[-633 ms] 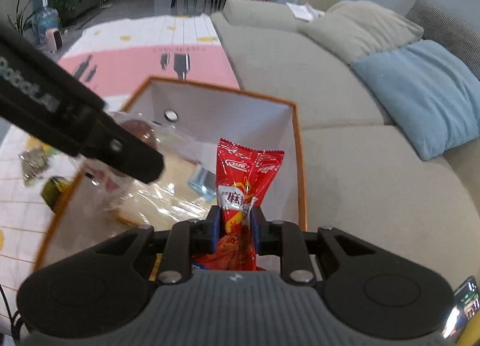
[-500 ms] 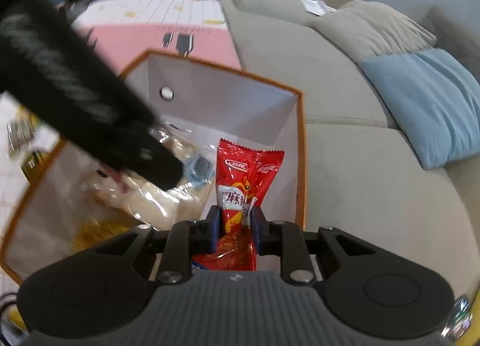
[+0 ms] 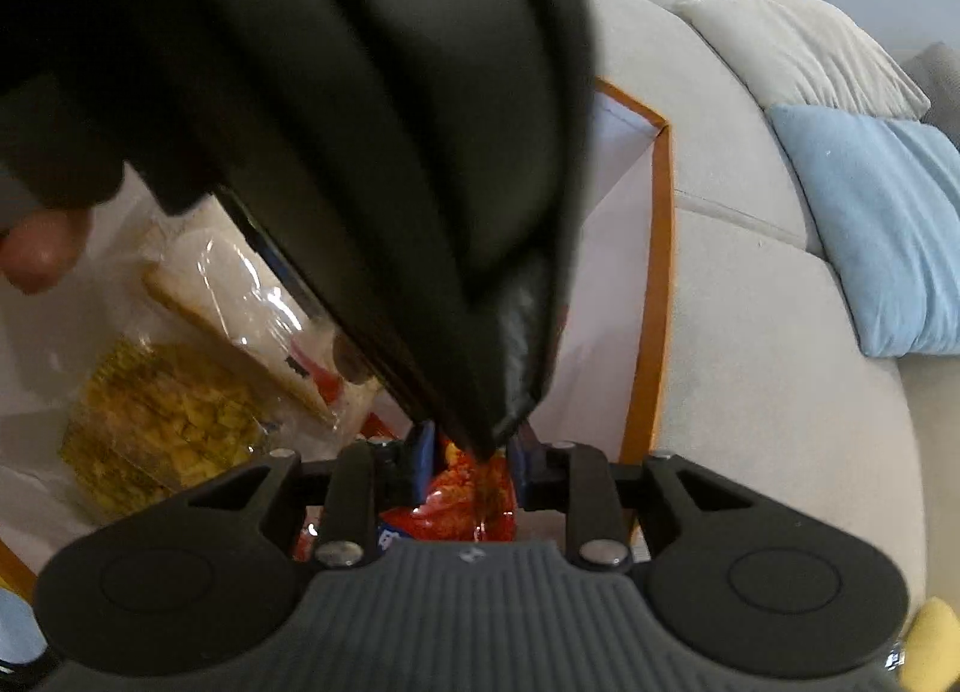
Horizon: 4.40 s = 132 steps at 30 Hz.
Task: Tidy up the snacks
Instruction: 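Open both tools over the box and withdraw them toward the table, then grasp the dark snack bag with the right tool while the left grasps the meat packet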
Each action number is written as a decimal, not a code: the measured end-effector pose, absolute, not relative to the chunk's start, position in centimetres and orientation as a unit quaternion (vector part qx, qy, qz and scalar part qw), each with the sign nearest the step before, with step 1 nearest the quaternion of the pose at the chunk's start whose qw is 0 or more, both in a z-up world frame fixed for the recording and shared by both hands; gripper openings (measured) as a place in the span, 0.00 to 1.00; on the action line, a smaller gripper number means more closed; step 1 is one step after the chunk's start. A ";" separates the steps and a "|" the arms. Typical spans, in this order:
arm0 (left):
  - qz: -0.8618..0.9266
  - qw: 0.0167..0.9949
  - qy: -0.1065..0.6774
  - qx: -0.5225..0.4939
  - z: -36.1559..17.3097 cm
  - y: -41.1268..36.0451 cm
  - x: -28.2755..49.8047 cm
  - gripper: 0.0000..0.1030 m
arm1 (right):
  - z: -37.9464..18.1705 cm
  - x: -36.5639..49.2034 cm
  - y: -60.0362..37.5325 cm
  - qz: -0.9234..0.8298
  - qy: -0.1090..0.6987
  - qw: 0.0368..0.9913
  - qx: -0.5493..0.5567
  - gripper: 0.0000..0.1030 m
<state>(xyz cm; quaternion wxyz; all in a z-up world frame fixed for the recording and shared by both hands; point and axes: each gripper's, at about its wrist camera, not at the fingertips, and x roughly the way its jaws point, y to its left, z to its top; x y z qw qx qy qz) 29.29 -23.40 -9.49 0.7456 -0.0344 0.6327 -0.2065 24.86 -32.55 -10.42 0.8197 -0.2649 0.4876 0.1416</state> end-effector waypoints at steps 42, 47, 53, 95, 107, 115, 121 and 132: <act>-0.176 0.884 0.424 -0.086 3.5 -7.3 19.7 0.78 | -0.1 16.6 -26.5 0.083 0.347 0.933 -0.041 0.57; -0.131 0.905 0.401 -0.058 3.7 -3.9 17.5 0.78 | 0.2 15.2 -23.2 0.099 0.314 0.944 0.002 0.57; -0.090 0.905 0.411 -0.066 2.1 0.6 15.6 0.78 | -0.4 13.5 -19.2 0.143 0.303 0.942 0.002 0.61; 0.080 0.811 0.538 -0.217 -12.3 7.6 20.0 0.77 | -14.3 19.5 -10.4 0.159 0.422 0.857 -0.251 0.38; 0.162 0.774 0.550 -0.270 -14.0 7.2 23.1 0.77 | -13.8 20.8 -11.3 0.165 0.444 0.865 -0.163 0.39; 0.154 0.787 0.557 -0.216 -14.1 6.3 24.1 0.73 | -13.7 21.0 -11.3 0.165 0.450 0.865 -0.147 0.39; 0.120 0.798 0.561 -0.184 -14.0 6.1 23.8 0.65 | -13.6 21.2 -11.2 0.166 0.451 0.864 -0.146 0.39; 0.060 0.807 0.569 -0.147 -13.5 6.1 21.7 0.51 | -13.0 21.1 -11.7 0.169 0.456 0.866 -0.117 0.37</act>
